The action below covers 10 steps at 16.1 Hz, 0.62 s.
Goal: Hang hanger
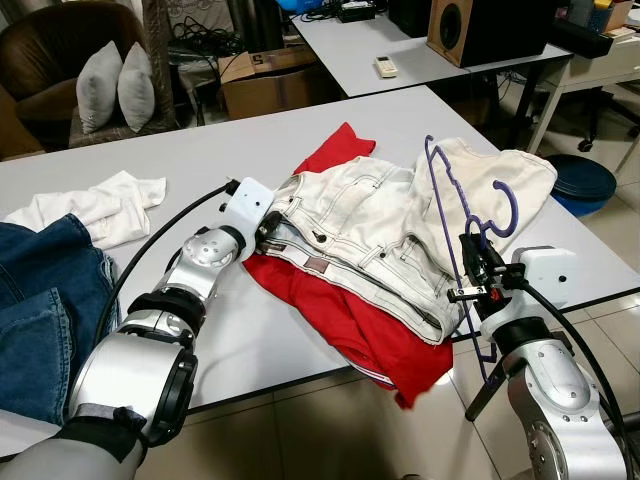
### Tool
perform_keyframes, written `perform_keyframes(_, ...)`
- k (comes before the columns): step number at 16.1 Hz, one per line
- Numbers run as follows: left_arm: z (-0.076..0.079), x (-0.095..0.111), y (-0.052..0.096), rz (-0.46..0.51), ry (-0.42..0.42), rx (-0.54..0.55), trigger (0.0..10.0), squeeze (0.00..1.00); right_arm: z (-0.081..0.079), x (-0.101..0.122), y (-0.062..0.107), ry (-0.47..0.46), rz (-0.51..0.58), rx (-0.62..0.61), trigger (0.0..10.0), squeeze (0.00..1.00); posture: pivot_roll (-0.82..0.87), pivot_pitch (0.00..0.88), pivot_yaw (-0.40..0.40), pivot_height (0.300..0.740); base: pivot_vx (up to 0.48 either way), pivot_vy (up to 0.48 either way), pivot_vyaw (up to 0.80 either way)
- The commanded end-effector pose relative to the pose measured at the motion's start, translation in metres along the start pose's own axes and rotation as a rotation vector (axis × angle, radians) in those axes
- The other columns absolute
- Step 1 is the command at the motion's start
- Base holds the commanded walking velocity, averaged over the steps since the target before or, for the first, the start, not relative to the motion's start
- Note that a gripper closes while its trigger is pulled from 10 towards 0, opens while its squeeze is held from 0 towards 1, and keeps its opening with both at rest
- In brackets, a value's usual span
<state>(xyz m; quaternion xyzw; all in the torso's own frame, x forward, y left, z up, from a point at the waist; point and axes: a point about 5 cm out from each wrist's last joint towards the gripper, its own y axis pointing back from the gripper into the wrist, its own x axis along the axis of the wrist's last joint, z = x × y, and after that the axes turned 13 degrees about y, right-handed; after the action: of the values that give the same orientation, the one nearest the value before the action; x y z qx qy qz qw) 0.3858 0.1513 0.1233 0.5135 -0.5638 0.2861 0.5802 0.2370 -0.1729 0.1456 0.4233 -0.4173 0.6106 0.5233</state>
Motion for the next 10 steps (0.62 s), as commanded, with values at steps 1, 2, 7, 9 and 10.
perform_keyframes(1, 0.001, 0.002, -0.002, -0.013, -0.028, 0.004, 0.0, 0.00, 0.000, 0.002, 0.002, -0.001, 0.015, -0.011, 10.0, 0.00, -0.22, 0.000, 0.158, 0.740, 0.000, 0.000, 0.00)
perform_keyframes(2, 0.003, 0.002, -0.002, -0.020, -0.043, 0.004, 0.0, 0.00, 0.001, 0.002, 0.004, 0.003, 0.014, -0.016, 10.0, 0.00, -0.23, 0.000, 0.165, 0.740, 0.000, 0.000, 0.00)
perform_keyframes(7, 0.007, -0.003, -0.003, -0.056, -0.076, 0.011, 0.0, 0.00, 0.004, 0.000, 0.010, 0.029, -0.004, -0.040, 10.0, 0.00, -0.25, 0.000, 0.192, 0.740, 0.000, 0.000, 0.00)
perform_keyframes(9, 0.005, 0.001, -0.004, -0.038, -0.048, 0.019, 0.0, 0.00, 0.017, -0.009, 0.015, 0.069, -0.078, -0.119, 10.0, 0.00, -0.26, 0.000, 0.199, 0.740, 0.000, 0.000, 0.00)
perform_keyframes(10, 0.003, 0.002, -0.003, -0.030, -0.031, 0.021, 0.0, 0.00, 0.023, -0.014, 0.017, 0.077, -0.122, -0.162, 10.0, 0.00, -0.26, 0.000, 0.198, 0.740, 0.000, 0.000, 0.00)
